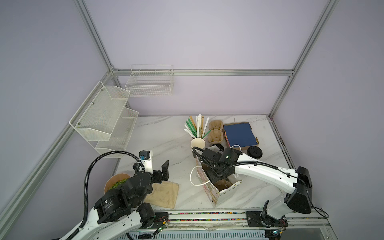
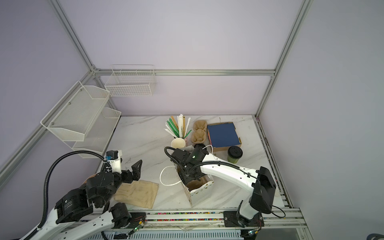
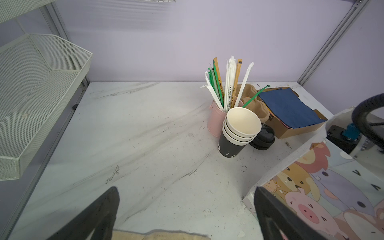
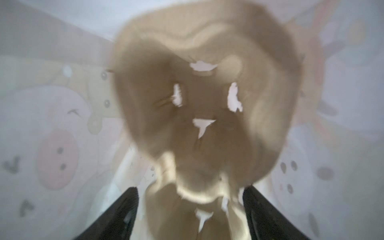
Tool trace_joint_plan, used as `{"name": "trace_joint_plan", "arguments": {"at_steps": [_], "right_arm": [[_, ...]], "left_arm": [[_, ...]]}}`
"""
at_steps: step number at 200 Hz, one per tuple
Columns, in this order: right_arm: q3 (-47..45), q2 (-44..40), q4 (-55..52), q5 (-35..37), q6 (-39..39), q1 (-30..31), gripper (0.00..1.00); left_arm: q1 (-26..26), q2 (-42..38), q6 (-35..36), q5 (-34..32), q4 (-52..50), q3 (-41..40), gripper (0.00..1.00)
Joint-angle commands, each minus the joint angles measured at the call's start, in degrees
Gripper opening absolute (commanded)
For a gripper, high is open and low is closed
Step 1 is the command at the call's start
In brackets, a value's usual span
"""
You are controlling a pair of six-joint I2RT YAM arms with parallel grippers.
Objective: Pack a coffee takeout order
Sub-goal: Place the cup tray in the takeout bag.
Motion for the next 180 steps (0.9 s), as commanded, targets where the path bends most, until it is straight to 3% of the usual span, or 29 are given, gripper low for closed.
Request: {"name": "trace_joint_plan", "arguments": {"at_steps": [1, 77, 143, 180], "right_arm": [[1.2, 0.6, -0.7, 1.4, -0.1, 0.3, 0.87], [12.2, 0.7, -3.6, 5.1, -2.1, 0.2, 0.97], [27.2, 1.6, -4.6, 6.1, -4.6, 0.2, 0.91], [34.3, 0.3, -11.3, 12.8, -3.2, -0.1, 0.88]], "left_arm": [[0.2, 0.3, 1.2, 0.1, 0.2, 1.6, 1.0], [0.2, 1.3, 1.4, 0.6, 0.6, 1.6, 1.0], [0.2, 1.5, 1.2, 4.0, 2.0, 1.2, 1.0], [0.2, 1.9, 1.3, 5.8, 2.6, 1.1, 1.0]]}}
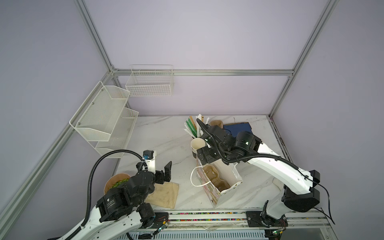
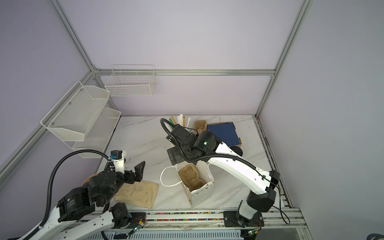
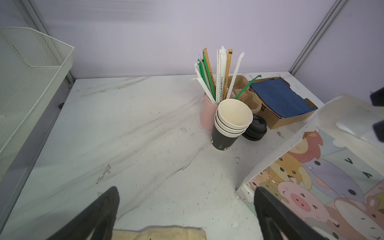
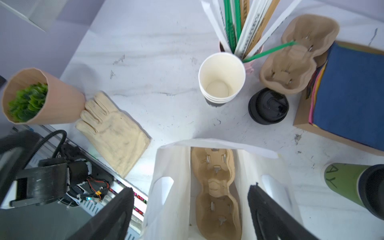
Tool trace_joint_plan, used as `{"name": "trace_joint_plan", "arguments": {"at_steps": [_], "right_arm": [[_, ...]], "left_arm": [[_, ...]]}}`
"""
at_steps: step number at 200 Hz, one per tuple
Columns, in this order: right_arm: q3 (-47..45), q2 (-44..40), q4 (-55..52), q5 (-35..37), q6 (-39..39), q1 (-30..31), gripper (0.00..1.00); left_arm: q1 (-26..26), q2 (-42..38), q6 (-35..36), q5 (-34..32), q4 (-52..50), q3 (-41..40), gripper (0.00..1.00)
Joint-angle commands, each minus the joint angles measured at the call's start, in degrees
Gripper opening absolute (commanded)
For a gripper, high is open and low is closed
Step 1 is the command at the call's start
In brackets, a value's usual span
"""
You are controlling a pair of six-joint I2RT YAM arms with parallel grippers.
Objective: Pack a coffee takeout order
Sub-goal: Place the cup tray in the takeout bag.
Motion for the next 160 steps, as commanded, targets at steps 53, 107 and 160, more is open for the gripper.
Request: {"name": "trace_joint_plan", "arguments": {"at_steps": [53, 107, 160], "right_arm": [[0.3, -11.0, -7.6, 9.7, 5.4, -1.7, 0.83], [-2.7, -17.5, -7.5, 18.3, 11.9, -2.0, 0.85], [-10.0, -19.1, -7.5, 18.9, 15.8, -2.4, 0.83]], "left_arm": [[0.2, 0.9, 1.8, 7.2, 5.0, 1.4, 1.0], [0.2, 1.9, 1.4, 16.0, 10.8, 0.1, 1.0], [0.2, 3.8, -1.7, 20.3, 16.2, -3.5, 1.0]]}}
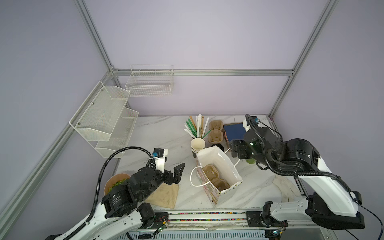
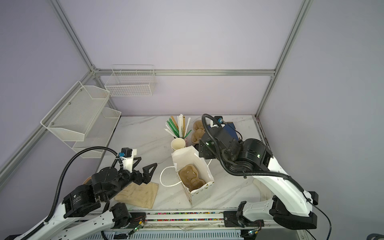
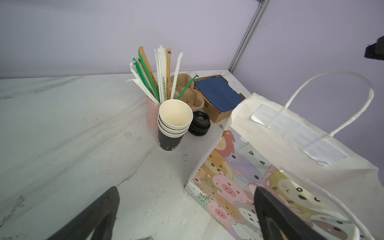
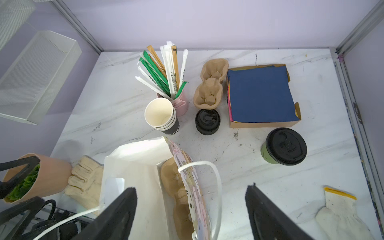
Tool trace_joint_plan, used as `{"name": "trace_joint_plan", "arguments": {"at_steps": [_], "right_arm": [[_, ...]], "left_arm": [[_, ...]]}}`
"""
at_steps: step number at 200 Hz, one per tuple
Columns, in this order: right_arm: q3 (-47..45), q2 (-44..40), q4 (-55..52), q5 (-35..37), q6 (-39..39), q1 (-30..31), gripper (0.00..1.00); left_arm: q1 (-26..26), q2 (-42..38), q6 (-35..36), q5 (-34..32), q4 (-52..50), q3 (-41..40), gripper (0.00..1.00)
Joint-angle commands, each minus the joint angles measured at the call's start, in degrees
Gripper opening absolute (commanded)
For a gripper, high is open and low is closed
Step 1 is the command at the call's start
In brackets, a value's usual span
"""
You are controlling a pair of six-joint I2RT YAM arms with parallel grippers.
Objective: Pack a coffee takeout order
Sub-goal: Place the cup tray in the takeout bag, then move the takeout bag to the middle-right of the table.
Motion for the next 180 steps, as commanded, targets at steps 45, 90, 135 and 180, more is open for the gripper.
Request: {"name": "trace_joint_plan", "arguments": {"at_steps": [45, 90, 135, 180], "right_arm": [[-5.9, -0.2, 1.0, 1.4, 3.6, -0.6, 0.55], [-7.8, 0.6, 2.1, 3.5, 3.9, -3.1, 0.13], [-7.8, -2.6, 2.0, 4.3, 2.9, -12.0, 0.0], [-8.5, -2.8, 2.7, 4.8, 1.9, -14.1, 0.0]], "left_arm": [[0.2, 0.5, -2.5, 4.4, 7.5, -3.7, 1.0], [0.2, 1.5, -1.6, 3.5, 7.3, -2.5, 1.0], [0.2, 2.8, -0.2, 2.9, 6.1, -0.4, 1.0], [0.2, 4.5, 1.1, 2.6, 6.6, 0.7, 1.0]]}}
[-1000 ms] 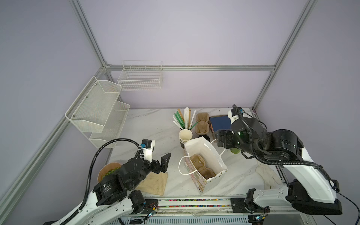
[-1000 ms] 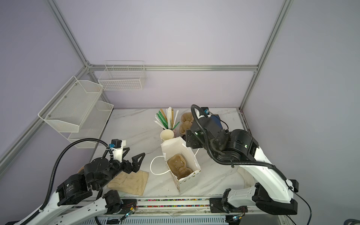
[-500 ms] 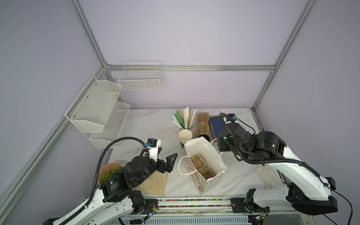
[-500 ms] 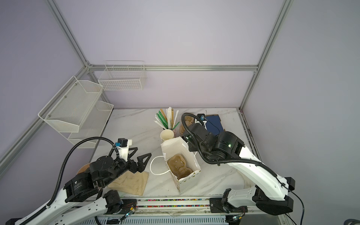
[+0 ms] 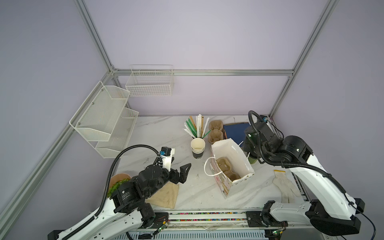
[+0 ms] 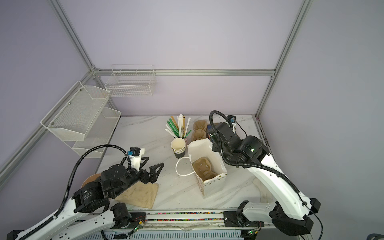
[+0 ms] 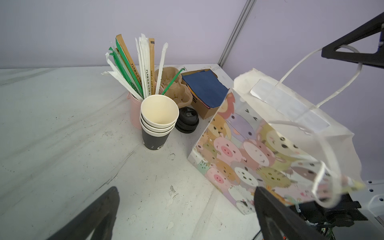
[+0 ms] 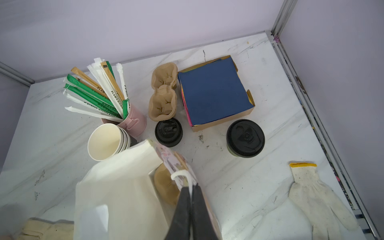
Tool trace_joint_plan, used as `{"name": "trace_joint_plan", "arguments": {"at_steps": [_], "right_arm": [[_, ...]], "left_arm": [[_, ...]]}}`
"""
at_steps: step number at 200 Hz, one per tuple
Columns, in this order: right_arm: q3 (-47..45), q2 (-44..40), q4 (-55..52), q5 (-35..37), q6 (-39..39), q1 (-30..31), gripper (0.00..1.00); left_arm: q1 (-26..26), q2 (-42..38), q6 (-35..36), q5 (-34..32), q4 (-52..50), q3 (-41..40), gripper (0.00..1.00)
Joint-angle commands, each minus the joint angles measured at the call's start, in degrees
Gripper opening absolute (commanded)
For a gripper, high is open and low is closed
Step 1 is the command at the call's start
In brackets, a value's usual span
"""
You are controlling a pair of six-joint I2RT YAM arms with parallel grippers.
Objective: Pack a coffee takeout order
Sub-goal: Move the takeout bag to the middle-right of the table.
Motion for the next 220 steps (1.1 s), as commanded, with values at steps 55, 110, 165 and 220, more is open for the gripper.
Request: {"name": "trace_joint_plan", "arguments": {"at_steps": [55, 110, 165, 220], "right_arm": [[-4.4, 1.1, 8.5, -3.4, -7.7, -2.7, 0.0], [-6.2, 3.3, 16.9, -9.6, -13.8, -8.6, 0.0], [-7.5, 3.2, 21.6, -13.5, -16.1, -13.4, 0.0], [-8.5, 1.2, 20.8, -15.8, -14.4, -14.0, 0.11]], "left_arm": [[0.2, 3.0, 3.5, -1.6, 2.0, 4.2, 1.0], [0.2, 3.7, 6.1, -3.7, 0.9, 5.4, 1.0], [0.4, 3.7, 8.4, -6.1, 0.1, 5.4, 1.0], [0.4, 3.6, 8.0, -5.8, 0.6, 4.1, 1.0]]}}
